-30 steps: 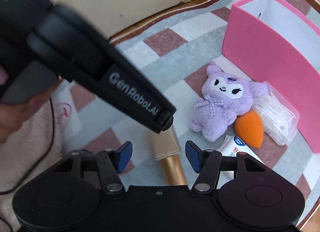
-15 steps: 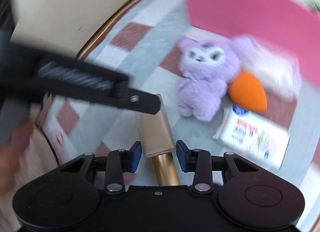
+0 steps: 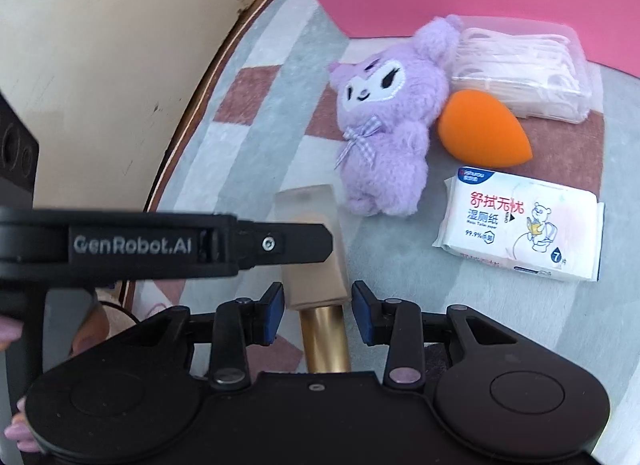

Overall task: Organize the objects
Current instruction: 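Close the right gripper on the gold-capped cosmetic bottle and lift, then carry the bottle into the pink box beside the yarn ball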

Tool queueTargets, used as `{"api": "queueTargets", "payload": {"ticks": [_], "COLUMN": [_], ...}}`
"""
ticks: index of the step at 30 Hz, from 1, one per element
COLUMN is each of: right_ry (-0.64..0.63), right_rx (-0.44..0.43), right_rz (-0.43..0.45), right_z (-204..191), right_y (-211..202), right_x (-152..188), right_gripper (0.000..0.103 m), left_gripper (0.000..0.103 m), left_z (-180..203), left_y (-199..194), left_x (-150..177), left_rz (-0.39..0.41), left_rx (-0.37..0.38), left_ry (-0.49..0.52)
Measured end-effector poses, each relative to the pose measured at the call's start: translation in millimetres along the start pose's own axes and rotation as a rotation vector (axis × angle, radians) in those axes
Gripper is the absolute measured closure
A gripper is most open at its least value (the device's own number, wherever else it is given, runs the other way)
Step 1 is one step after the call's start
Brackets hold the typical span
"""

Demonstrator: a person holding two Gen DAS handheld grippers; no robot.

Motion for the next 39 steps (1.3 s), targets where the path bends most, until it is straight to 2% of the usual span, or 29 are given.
{"api": "queueTargets", "payload": {"ticks": [3, 5, 8, 13, 16, 21, 27, 33, 39], "right_ry": [-0.076, -0.074, -0.051, -0.086, -0.098, -0.140, -0.186, -0.177, -0.126], "right_rx": [0.044, 0.052, 0.056, 0.081, 0.070, 0.074, 0.099, 0.139, 0.136], "right_rz": [0.014, 0.019, 0.033, 0.023, 0.044, 0.143, 0.282, 0.398, 0.449], "right_z": [-8, -8, -7, -13, -17, -26, -32, -23, -2], "right_y": [5, 7, 9, 8, -2, -37, -94, -149, -185], "right_x": [-2, -6, -11, -9, -6, -12, -34, -78, -130], "right_gripper": [0.061, 0.061, 0.061, 0.062, 0.062, 0.062, 0.062, 0.062, 0.062], "left_gripper": [0.062, 0.061, 0.060, 0.061, 0.061, 0.061, 0.061, 0.061, 0.061], "left_z": [4, 3, 0, 1, 7, 28, 75, 138, 184], "left_y": [1, 3, 6, -1, -14, -46, -86, -108, -112], "left_x": [-1, 0, 1, 7, 8, -3, -33, -78, -129], "left_rz": [0.002, 0.003, -0.002, -0.019, 0.003, 0.077, 0.150, 0.189, 0.203], "left_rx": [-0.027, -0.031, -0.011, 0.010, 0.033, 0.074, 0.102, 0.118, 0.125], "left_ry": [0.022, 0.016, -0.012, 0.014, 0.035, 0.092, 0.196, 0.325, 0.442]}}
Point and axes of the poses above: each gripper's, at about its wrist camera, not at the fingertips, and y roughly the way its jaws point, z to its right, x to its underside, the point moved 7 cm from there along y, roughly the way its jaws point, and after that the axes turned 12 degrees about x, right-handed, at the moved point
